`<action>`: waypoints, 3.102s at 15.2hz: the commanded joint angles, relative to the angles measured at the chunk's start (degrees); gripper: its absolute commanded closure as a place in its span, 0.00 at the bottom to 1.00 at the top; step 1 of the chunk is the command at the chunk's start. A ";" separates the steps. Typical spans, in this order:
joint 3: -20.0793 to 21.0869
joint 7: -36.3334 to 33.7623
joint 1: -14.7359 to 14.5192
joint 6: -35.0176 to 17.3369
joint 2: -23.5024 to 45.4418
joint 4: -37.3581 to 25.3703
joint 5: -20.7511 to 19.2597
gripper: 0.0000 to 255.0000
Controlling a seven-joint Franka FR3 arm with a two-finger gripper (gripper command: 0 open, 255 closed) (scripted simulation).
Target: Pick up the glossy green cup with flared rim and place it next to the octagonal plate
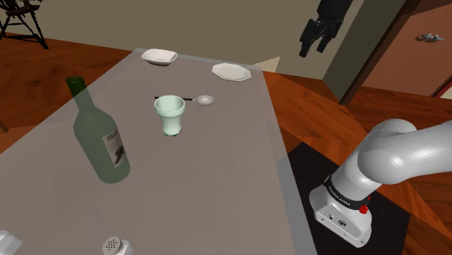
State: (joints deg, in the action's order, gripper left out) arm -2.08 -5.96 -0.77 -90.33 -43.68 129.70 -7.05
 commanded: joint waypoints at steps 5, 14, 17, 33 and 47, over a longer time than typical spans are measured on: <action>4.12 -5.55 -1.05 -3.64 3.95 0.45 2.25 0.00; 12.98 -17.74 -2.77 -11.44 16.57 -2.93 5.08 0.00; 15.74 -21.86 -3.14 -13.63 21.75 -5.42 5.02 0.00; 25.20 -44.27 -8.35 -17.06 56.01 -31.03 -5.32 0.00; 23.17 -52.20 -18.94 -10.77 83.59 -61.99 -13.30 0.00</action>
State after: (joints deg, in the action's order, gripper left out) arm 21.15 -58.01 -19.65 -100.68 39.59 67.61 -20.25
